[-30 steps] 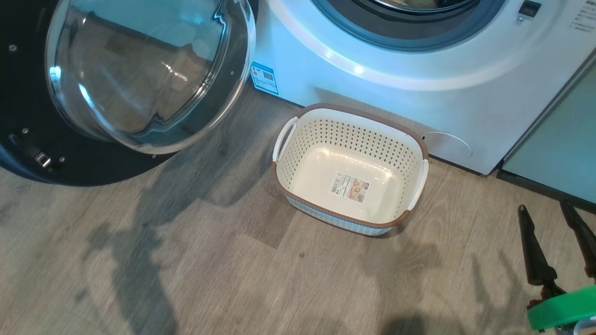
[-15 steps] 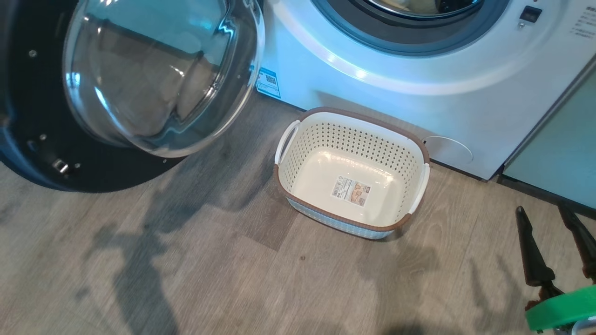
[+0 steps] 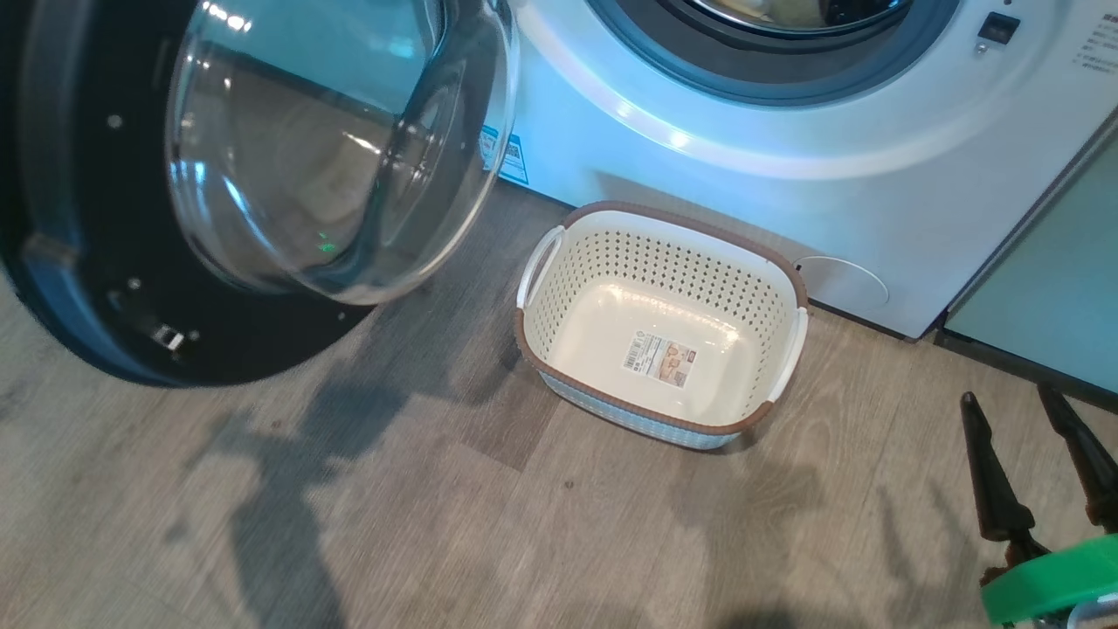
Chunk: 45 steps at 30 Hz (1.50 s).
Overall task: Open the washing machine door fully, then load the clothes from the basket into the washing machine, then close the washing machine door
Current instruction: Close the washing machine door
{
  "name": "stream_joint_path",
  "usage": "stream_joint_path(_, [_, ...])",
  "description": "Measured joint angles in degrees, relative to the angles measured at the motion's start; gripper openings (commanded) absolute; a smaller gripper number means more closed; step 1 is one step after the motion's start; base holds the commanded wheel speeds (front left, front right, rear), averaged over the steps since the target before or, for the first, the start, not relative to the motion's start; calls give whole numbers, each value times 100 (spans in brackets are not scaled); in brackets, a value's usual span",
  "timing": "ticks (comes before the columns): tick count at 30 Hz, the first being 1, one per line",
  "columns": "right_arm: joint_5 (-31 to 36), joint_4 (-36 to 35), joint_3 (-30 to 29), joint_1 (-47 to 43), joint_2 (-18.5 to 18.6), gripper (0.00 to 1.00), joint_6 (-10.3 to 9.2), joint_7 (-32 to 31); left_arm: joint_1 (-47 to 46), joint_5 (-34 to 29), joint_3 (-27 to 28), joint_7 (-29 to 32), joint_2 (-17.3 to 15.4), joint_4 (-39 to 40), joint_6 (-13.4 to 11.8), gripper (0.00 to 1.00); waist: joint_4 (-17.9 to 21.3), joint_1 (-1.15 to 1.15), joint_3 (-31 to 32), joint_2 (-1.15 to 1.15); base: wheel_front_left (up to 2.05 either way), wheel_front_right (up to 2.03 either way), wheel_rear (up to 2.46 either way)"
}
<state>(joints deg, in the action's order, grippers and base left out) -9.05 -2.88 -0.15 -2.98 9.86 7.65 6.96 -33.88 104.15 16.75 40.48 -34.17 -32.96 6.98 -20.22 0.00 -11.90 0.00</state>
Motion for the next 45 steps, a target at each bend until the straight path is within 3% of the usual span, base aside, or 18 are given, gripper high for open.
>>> stream_joint_path(21, [-1, 119, 9, 179, -111, 100, 0, 142, 830, -30, -407, 717, 831, 2126, 0, 0, 291, 0, -27, 0, 0, 0, 0])
stream_joint_path(33, [-1, 332, 30, 383, -320, 100, 0, 413, 828, -53, -588, 780, 1214, 2710, -1, 0, 933, 0, -141, 0, 0, 0, 0])
stream_joint_path(45, [-21, 613, 187, 647, -483, 100, 0, 650, 380, -612, -816, 498, 1527, 2635, 0, 0, 1764, 0, -260, 0, 0, 0, 0])
